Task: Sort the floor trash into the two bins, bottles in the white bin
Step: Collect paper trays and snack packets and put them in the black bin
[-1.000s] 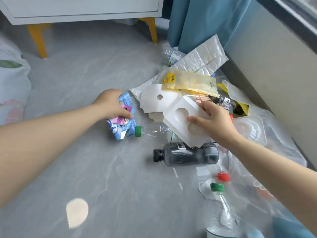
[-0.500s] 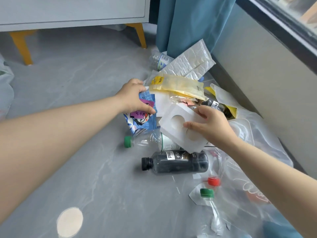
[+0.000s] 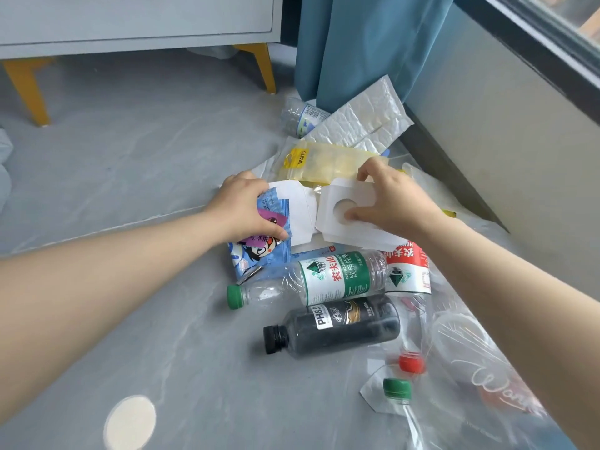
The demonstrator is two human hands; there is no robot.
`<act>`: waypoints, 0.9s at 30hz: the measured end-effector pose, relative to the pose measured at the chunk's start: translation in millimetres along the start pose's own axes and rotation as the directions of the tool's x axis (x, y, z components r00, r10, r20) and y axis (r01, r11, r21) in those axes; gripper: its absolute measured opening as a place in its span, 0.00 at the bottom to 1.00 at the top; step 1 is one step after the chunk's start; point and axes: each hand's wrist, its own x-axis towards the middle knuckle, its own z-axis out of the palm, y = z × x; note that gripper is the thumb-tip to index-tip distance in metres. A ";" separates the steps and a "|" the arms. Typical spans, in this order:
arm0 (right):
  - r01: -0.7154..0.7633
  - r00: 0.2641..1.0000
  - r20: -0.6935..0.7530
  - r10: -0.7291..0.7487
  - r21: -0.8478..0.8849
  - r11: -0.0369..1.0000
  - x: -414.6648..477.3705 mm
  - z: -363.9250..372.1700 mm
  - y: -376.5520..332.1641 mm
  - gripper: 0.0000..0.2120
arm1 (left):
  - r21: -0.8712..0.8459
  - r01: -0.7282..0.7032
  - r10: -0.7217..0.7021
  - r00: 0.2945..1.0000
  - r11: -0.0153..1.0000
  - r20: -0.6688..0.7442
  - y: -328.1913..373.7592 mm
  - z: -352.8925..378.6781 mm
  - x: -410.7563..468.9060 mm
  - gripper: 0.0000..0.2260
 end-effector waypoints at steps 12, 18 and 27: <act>-0.081 0.988 0.123 0.089 -0.063 0.995 16.9 2.5 1.1 0.54 | -0.030 0.081 -0.081 0.997 0.996 0.021 7.1 -1.9 -7.8 0.42; -0.089 0.966 0.221 0.132 -0.197 0.976 42.4 -1.1 2.1 0.68 | -0.041 0.079 -0.078 0.997 0.996 0.019 5.4 -0.8 -6.2 0.41; 0.027 0.967 0.253 0.020 -0.179 0.984 44.2 2.3 -7.5 0.37 | -0.053 0.100 -0.100 0.995 0.994 0.000 2.9 1.9 -6.9 0.31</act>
